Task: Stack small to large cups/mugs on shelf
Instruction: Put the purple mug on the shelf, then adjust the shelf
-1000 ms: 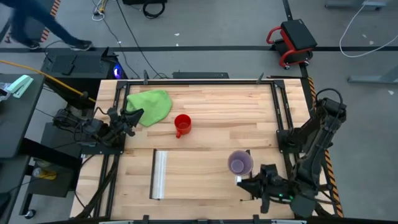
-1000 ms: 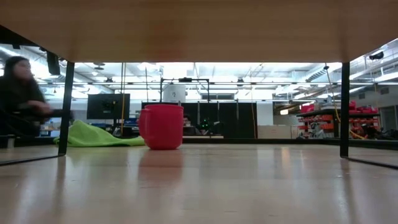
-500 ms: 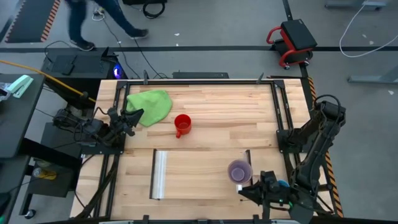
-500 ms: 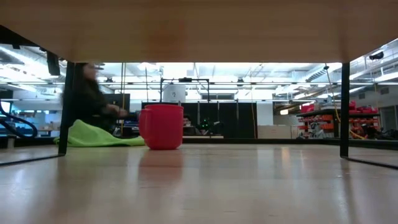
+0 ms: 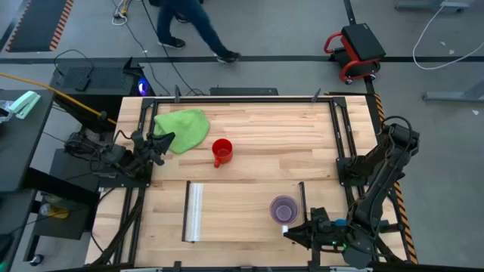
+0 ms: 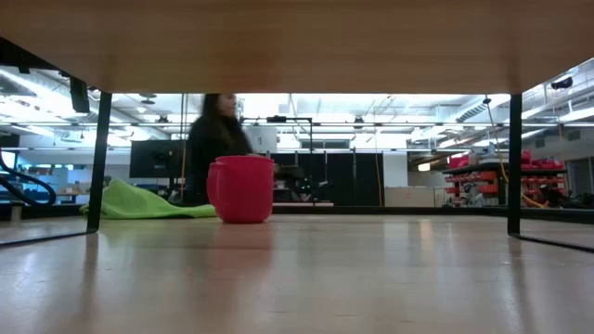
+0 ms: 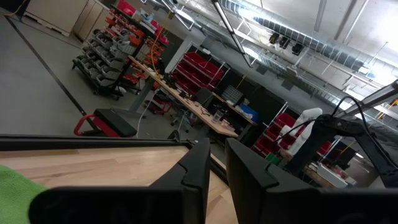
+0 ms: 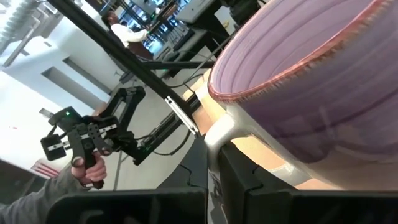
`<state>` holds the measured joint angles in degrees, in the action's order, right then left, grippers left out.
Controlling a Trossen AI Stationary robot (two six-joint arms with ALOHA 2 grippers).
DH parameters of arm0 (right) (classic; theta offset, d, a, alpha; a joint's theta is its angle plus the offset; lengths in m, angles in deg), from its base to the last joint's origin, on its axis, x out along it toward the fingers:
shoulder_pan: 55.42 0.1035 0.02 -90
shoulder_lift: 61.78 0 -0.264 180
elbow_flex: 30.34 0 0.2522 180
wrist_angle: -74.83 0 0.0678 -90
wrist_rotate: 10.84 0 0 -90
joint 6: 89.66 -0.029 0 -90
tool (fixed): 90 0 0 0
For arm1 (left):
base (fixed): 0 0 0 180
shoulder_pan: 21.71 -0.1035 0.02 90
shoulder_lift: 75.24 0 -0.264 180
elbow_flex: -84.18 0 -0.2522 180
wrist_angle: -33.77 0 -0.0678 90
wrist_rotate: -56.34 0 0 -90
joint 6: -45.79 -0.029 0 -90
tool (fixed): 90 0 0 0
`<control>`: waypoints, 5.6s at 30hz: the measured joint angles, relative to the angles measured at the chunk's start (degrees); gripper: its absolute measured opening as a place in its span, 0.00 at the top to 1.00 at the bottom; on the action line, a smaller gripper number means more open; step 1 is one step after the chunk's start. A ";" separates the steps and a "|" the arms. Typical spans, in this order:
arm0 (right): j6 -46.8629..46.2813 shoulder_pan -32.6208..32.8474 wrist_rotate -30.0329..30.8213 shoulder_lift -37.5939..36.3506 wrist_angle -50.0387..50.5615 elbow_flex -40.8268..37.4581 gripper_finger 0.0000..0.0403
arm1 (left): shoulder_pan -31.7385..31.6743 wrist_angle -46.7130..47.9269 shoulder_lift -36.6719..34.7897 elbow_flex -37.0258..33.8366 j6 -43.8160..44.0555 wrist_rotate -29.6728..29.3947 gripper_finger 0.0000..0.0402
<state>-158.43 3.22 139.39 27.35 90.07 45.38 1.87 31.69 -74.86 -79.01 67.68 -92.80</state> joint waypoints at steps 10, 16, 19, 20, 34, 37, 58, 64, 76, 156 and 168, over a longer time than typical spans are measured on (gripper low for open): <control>-0.49 -0.38 -0.43 0.98 -1.02 0.00 0.95 | 0.00 0.03 0.00 0.00 -0.02 0.00 0.87; -2.55 -0.51 -1.23 0.97 -1.42 -0.56 0.95 | 0.00 0.03 0.00 0.00 -0.02 0.00 0.85; -5.05 -0.75 -1.68 0.98 -4.24 -3.36 0.95 | 0.01 0.03 0.00 0.00 -0.02 0.00 0.85; -4.49 -0.76 -1.55 1.01 -6.74 -4.49 0.95 | 0.01 0.05 0.00 0.00 0.00 0.02 0.85; -0.33 -1.91 -2.09 0.81 -15.35 -7.92 0.95 | 0.01 0.05 0.00 -0.02 0.16 0.44 0.86; -1.21 -1.91 -2.10 0.79 -15.21 -7.92 0.92 | 0.00 0.05 0.00 -0.02 0.11 0.44 0.86; -3.31 -1.91 -2.34 0.79 -14.26 -7.91 0.78 | -0.01 0.05 0.00 -0.02 0.02 0.44 0.84; -7.67 -1.89 -1.61 0.74 -11.20 -7.89 0.72 | 0.00 0.05 0.00 -0.02 0.02 0.44 0.85; -9.10 -1.76 -1.39 0.48 -10.39 -7.37 0.64 | 0.01 0.05 0.00 -0.02 0.00 0.44 0.83; -34.09 -2.57 -22.25 -17.33 44.31 -7.37 0.99 | 0.06 2.74 0.00 -0.02 4.96 4.22 0.87; -30.47 -4.67 -24.27 -17.33 42.77 -7.37 0.99 | 0.06 3.94 0.00 -0.02 6.16 4.22 0.87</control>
<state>-188.90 -1.45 115.12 10.01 132.84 38.01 1.93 35.63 -74.86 -79.03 73.84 -88.58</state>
